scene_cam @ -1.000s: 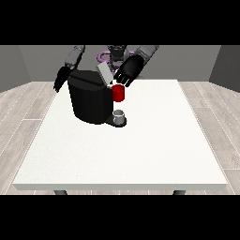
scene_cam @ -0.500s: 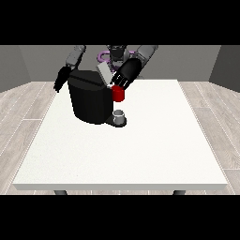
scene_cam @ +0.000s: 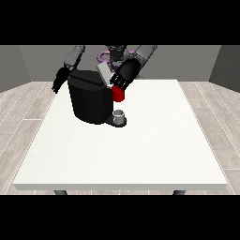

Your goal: Insert the coffee pod into the coffee machine and close the lid

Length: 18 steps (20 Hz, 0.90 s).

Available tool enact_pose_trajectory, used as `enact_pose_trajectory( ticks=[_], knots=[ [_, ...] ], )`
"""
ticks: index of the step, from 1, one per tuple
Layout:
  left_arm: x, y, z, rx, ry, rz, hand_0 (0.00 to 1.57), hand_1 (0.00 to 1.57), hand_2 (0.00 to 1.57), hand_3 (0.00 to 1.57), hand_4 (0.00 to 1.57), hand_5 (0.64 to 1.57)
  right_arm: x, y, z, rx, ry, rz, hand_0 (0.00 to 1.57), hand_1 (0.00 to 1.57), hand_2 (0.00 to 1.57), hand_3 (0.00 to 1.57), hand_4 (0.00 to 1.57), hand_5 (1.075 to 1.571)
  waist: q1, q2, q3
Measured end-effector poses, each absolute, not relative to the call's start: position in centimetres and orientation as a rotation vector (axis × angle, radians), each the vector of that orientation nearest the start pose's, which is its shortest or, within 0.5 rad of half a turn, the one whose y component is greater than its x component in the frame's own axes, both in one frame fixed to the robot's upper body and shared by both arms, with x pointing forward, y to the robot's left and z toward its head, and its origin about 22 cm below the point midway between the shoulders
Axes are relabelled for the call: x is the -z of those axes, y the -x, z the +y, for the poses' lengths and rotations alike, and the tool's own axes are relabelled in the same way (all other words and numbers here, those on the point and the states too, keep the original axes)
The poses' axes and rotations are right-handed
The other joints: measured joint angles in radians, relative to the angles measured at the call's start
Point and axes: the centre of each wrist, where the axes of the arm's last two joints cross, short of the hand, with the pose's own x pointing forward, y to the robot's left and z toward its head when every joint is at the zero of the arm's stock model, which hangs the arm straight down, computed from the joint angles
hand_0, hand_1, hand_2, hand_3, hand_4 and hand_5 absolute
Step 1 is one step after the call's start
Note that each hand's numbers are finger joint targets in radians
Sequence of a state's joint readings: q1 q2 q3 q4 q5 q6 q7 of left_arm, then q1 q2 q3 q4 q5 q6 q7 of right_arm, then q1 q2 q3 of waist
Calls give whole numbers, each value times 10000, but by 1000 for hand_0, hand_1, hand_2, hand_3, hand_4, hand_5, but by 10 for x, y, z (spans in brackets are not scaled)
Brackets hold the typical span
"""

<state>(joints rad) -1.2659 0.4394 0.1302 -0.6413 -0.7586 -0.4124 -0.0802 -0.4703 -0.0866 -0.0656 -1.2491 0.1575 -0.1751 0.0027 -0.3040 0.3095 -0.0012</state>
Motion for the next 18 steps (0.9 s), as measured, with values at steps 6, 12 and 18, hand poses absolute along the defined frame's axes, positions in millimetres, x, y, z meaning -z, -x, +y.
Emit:
enact_pose_trajectory(
  ticks=[6,12,18],
  knots=[
    [-279,-462,247,11020,-6802,-15963,1241,1241,1255,1199,290,1571,-62,-350,-202,-1168,2478,-17132,0,0,0,0,145,1571,-96,33,6],
    [-277,-461,248,11446,-7514,-16025,1210,1210,1220,1093,0,1571,-58,-348,-206,-1122,2540,-17226,0,0,0,0,0,1571,-61,122,18],
    [-279,-461,249,11924,-8195,-15990,1096,1096,1127,990,0,1571,-61,-349,-210,-1151,2593,-17248,0,0,0,0,0,1571,-112,283,29]
  ],
)
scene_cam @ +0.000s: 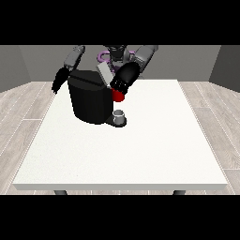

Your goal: Insert the coffee pod into the coffee machine and close the lid

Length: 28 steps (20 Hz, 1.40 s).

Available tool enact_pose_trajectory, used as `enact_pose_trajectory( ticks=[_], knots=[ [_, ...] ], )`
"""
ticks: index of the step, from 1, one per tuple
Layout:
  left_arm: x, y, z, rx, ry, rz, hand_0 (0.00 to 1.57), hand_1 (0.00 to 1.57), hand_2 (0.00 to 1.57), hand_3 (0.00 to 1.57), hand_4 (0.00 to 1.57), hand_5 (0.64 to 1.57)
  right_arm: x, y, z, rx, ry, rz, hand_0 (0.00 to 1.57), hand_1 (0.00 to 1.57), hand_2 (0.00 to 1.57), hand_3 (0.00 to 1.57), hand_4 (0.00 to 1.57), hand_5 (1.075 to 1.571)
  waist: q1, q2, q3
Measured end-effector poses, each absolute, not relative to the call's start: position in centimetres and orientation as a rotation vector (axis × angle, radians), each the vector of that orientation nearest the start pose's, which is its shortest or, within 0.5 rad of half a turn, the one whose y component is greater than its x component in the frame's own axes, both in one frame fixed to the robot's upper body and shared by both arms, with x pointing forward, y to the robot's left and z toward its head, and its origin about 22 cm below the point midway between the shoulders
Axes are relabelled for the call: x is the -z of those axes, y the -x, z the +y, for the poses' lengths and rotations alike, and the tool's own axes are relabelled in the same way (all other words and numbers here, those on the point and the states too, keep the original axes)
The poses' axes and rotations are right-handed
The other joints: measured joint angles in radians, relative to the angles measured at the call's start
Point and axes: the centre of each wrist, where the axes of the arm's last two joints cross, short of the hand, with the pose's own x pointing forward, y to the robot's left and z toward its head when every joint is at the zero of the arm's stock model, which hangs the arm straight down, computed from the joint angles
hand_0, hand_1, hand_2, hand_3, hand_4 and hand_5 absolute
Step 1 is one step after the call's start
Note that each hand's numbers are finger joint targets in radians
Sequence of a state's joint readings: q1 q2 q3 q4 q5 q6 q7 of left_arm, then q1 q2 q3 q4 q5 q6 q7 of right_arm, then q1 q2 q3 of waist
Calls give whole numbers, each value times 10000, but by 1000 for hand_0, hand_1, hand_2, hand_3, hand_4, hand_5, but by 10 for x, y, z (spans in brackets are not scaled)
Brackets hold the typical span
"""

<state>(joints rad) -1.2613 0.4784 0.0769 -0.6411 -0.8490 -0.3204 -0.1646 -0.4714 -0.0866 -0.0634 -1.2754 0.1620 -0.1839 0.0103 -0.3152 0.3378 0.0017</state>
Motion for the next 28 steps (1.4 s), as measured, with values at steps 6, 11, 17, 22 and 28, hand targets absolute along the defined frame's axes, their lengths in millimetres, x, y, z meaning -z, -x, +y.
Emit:
enact_pose_trajectory(
  ticks=[6,11,17,22,28],
  knots=[
    [-287,-461,250,11655,-8183,-16365,1150,1150,1145,953,0,1571,-59,-350,-209,-1061,2631,-17376,0,0,0,0,0,1571,9,182,-8],
    [-289,-461,246,11540,-8189,-16939,1241,1241,1202,970,0,1571,-63,-354,-214,-1174,2724,-17330,0,0,0,0,71,1571,41,211,-12],
    [-297,-459,250,11614,-8478,-17383,1222,1222,1174,886,0,1571,-69,-355,-208,-1311,2740,-17471,0,0,0,0,185,1571,-62,400,14],
    [-304,-457,256,12025,-9058,-17588,925,925,982,695,0,1571,-75,-355,-207,-1324,2816,-17566,0,0,0,0,173,1571,-147,535,23],
    [-305,-457,261,12189,-9695,-17451,0,0,635,508,0,1571,-75,-353,-195,-1522,2895,-17585,0,0,0,0,117,1571,-233,530,15]
  ],
)
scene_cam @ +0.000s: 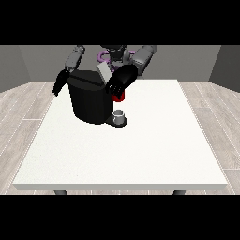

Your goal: Insert the coffee pod into the coffee machine and close the lid

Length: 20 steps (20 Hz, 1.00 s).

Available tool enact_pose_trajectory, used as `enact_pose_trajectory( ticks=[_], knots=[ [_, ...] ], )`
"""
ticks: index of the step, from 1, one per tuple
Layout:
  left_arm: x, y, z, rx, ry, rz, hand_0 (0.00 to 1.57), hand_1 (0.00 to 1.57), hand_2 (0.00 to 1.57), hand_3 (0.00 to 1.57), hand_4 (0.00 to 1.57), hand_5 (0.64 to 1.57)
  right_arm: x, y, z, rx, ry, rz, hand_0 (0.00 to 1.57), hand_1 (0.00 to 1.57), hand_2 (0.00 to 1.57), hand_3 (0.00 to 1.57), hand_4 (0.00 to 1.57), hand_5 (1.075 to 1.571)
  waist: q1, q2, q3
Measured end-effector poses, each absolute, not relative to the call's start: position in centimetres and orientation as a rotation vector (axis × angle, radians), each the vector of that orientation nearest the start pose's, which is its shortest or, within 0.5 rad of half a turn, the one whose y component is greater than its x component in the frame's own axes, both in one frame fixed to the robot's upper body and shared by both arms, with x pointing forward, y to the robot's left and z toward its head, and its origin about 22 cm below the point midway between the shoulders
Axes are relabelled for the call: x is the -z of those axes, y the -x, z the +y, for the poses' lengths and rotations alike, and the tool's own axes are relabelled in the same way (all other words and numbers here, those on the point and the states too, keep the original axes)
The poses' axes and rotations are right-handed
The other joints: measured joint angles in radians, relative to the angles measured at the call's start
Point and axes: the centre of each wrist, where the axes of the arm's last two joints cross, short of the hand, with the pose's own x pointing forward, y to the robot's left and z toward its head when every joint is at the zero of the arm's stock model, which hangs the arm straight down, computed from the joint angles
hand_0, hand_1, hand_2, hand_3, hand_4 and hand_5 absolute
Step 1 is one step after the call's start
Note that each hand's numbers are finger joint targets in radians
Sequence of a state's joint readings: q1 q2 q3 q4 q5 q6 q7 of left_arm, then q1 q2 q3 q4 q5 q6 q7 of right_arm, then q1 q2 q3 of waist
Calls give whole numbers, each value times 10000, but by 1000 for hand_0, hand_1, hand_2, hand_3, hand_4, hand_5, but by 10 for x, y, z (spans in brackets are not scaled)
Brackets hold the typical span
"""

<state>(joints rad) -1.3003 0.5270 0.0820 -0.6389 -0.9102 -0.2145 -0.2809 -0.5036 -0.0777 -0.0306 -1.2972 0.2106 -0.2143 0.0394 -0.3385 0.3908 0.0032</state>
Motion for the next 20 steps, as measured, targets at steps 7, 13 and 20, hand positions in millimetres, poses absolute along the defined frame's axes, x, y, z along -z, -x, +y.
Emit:
enact_pose_trajectory(
  ticks=[7,13,20],
  knots=[
    [-300,-456,269,12215,-9868,-17377,0,0,481,381,0,1571,-77,-351,-199,-1425,2747,-17420,0,0,0,0,144,1571,63,-135,7],
    [-289,-458,272,12046,-9723,-16946,0,0,0,151,0,1571,-60,-345,-199,-1409,2763,-17082,0,0,0,0,0,1571,289,-473,-15],
    [-215,-461,249,12359,-7811,-15897,0,0,177,0,0,1571,-7,-321,-221,-996,2858,-15616,0,0,0,0,0,1571,1244,-2185,-25]
  ],
)
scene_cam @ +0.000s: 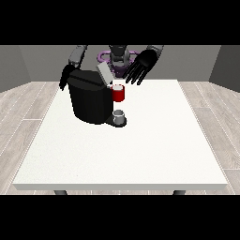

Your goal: Insert the coffee pod into the coffee machine and close the lid

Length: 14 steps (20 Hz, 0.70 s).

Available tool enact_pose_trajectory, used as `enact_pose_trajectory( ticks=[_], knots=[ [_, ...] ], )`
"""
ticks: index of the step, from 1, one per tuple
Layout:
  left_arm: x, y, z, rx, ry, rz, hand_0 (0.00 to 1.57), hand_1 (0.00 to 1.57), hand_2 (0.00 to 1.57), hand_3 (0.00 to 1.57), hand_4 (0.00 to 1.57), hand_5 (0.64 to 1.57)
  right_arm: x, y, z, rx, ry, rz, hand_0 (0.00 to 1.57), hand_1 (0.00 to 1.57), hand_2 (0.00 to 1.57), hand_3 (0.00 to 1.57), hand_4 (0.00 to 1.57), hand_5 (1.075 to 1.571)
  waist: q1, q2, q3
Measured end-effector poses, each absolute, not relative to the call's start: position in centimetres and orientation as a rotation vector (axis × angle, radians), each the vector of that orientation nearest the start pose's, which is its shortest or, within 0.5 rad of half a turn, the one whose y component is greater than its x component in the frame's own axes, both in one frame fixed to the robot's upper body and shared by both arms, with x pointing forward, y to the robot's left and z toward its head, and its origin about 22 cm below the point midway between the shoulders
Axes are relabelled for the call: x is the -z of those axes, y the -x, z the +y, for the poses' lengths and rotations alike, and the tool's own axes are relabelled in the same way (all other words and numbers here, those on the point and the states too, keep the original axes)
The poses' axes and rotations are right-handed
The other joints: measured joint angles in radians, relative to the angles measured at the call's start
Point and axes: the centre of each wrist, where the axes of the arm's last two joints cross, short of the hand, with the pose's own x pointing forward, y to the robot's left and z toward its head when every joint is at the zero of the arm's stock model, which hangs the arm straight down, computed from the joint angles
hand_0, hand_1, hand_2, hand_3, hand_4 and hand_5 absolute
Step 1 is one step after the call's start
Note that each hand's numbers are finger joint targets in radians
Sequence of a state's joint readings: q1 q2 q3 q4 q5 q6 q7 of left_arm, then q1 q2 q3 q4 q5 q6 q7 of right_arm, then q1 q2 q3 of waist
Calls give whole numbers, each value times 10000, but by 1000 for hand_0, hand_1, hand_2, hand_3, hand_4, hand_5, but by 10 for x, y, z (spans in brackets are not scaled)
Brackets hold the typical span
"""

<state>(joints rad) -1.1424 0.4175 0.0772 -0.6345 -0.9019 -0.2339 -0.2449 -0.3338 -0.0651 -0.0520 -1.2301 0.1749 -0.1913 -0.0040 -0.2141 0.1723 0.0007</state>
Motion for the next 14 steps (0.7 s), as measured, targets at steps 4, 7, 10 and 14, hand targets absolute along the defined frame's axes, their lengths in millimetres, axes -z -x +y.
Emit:
enact_pose_trajectory(
  ticks=[4,7,10,14],
  knots=[
    [-171,-457,243,11344,-6012,-16302,0,0,0,0,198,1571,14,-306,-236,-762,3000,-15122,0,0,0,0,0,1571,512,-806,-9],
    [-124,-448,236,9487,-3774,-16764,0,0,0,0,467,1571,28,-293,-246,-421,3082,-14623,0,0,0,0,0,1571,1012,-1605,-20],
    [-75,-435,232,7172,-1656,-16714,0,0,0,0,69,1571,32,-287,-250,-109,2956,-14609,0,0,0,0,0,1571,1541,-2286,-27],
    [-11,-406,233,5227,62,-15910,0,0,0,0,421,1571,29,-283,-247,-136,2367,-14809,0,0,0,0,0,1571,2193,-3317,-22]
  ],
)
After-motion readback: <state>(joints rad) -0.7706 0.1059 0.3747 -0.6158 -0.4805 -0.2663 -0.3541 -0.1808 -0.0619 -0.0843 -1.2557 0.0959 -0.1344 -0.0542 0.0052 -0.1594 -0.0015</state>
